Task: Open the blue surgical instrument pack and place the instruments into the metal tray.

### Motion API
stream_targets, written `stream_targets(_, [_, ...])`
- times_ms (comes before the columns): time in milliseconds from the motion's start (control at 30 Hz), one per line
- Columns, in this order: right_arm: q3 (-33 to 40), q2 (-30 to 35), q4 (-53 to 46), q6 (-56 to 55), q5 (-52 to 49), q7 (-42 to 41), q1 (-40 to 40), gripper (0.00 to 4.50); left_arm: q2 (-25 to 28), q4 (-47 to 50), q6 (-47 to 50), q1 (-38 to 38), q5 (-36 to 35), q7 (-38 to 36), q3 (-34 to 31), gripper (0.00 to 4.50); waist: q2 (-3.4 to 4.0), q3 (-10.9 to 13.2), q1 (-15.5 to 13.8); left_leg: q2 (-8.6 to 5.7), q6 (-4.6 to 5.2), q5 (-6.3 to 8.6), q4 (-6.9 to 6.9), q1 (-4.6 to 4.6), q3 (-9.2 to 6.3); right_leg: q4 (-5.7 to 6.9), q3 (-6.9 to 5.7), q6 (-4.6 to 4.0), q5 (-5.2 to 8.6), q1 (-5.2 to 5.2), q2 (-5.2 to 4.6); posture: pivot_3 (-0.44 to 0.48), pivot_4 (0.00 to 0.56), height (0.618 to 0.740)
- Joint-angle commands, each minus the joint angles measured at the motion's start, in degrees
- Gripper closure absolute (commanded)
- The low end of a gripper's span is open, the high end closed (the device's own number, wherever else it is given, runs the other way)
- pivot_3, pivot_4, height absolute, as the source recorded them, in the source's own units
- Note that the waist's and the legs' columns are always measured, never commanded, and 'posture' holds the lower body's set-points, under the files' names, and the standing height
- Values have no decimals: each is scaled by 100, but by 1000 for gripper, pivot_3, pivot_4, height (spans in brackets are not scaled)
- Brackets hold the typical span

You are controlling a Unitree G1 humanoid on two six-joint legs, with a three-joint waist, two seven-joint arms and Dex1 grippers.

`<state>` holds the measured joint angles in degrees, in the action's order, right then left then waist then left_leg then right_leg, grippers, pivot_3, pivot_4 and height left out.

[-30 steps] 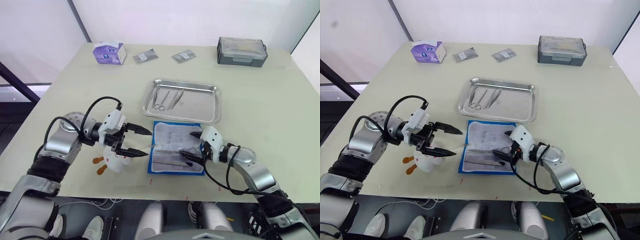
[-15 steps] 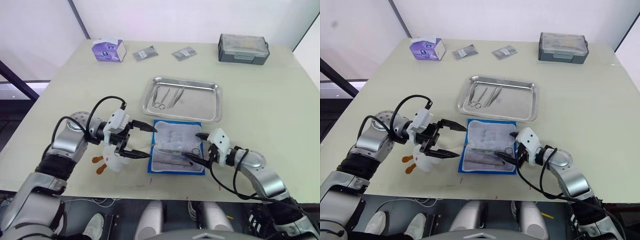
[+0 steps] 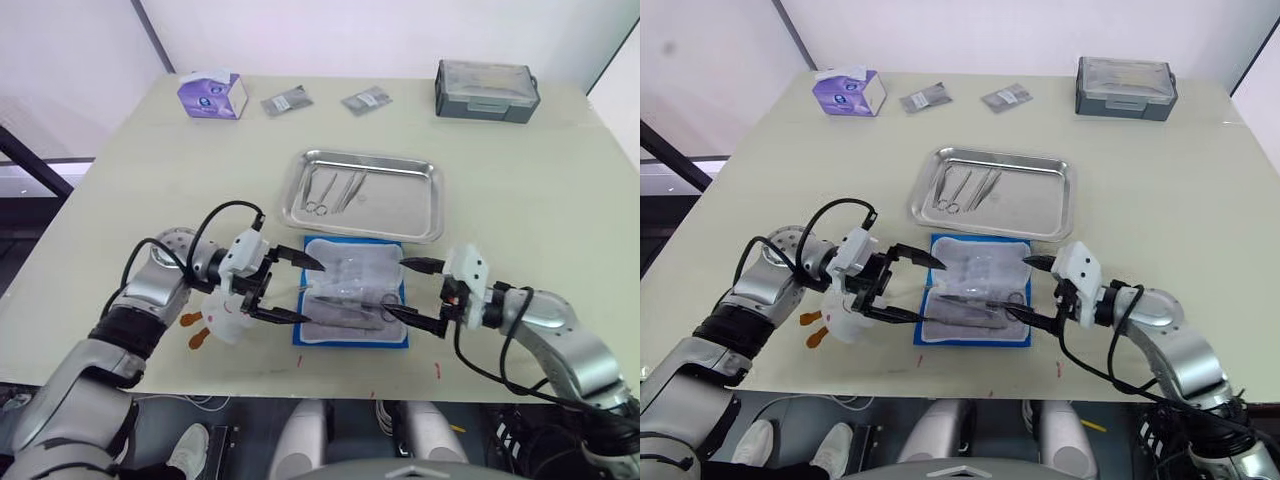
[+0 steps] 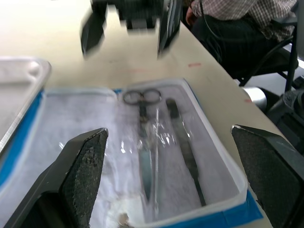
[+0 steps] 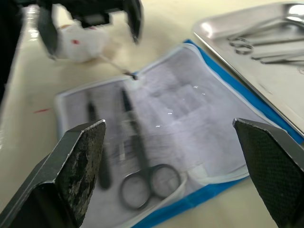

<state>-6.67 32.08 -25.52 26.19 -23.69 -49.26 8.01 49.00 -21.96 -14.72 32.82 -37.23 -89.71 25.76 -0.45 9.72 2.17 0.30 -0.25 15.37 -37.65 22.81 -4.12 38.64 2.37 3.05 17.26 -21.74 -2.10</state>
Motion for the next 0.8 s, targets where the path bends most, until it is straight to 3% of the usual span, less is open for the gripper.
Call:
stream_targets(33, [311,263,-465,132,-298,-102,-61,0,-117,-441,-567,91,306,-279,237,81,-3,2,9,0,0,0,-6,-1,1,8,1,0,0,0,1,0,150,738])
stream_targets(233, [192,239,-426,78,-207,53,89,0,-712,-879,-636,-12,428,-279,83,81,-3,4,4,-2,1,0,-33,3,2,21,1,0,0,2,1,0,150,738])
stream_targets(800, [-155,198,-503,103,-67,135,339,0,-908,-2003,-1255,-32,554,-279,641,81,5,-1,23,1,1,1,-48,2,2,28,5,0,0,3,7,0,150,738])
